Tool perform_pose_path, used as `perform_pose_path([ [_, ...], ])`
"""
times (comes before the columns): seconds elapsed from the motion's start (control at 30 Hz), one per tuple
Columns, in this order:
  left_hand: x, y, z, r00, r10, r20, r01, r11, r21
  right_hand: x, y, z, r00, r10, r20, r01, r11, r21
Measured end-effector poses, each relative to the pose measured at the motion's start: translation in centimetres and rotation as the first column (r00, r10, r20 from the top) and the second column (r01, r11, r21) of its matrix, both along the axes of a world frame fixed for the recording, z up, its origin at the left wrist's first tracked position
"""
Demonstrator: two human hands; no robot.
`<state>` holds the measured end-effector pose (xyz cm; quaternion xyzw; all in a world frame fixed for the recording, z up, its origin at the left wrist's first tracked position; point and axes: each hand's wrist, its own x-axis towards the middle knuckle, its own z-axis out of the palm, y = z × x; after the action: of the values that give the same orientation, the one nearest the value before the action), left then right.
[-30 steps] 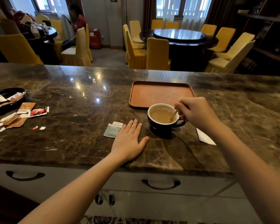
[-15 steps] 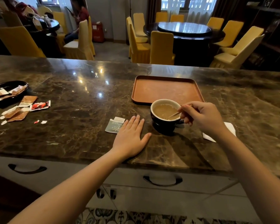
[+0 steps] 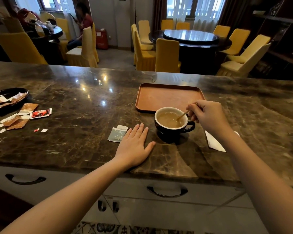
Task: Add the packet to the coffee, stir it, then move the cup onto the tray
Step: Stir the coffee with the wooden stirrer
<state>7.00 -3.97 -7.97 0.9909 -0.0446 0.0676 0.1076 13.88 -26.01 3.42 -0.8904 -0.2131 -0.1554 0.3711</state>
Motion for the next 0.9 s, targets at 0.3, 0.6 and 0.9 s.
perform_pose_path([
  [0.3, 0.1, 0.1, -0.3, 1.0, -0.006, 0.001, 0.006, 1.0, -0.01, -2.2, 1.2, -1.0, 0.966, 0.178, -0.19, -0.139, 0.97, 0.201],
  [0.6, 0.0, 0.0, -0.1, 1.0, -0.003, 0.003, 0.003, 1.0, -0.011, -1.6, -0.7, 1.9, 0.966, 0.166, -0.198, -0.161, 0.986, 0.037],
  [0.9, 0.0, 0.1, -0.1, 1.0, -0.002, -0.005, 0.002, 1.0, -0.006, -1.6, -1.5, 3.1, 0.992, 0.094, -0.088, -0.094, 0.996, -0.005],
])
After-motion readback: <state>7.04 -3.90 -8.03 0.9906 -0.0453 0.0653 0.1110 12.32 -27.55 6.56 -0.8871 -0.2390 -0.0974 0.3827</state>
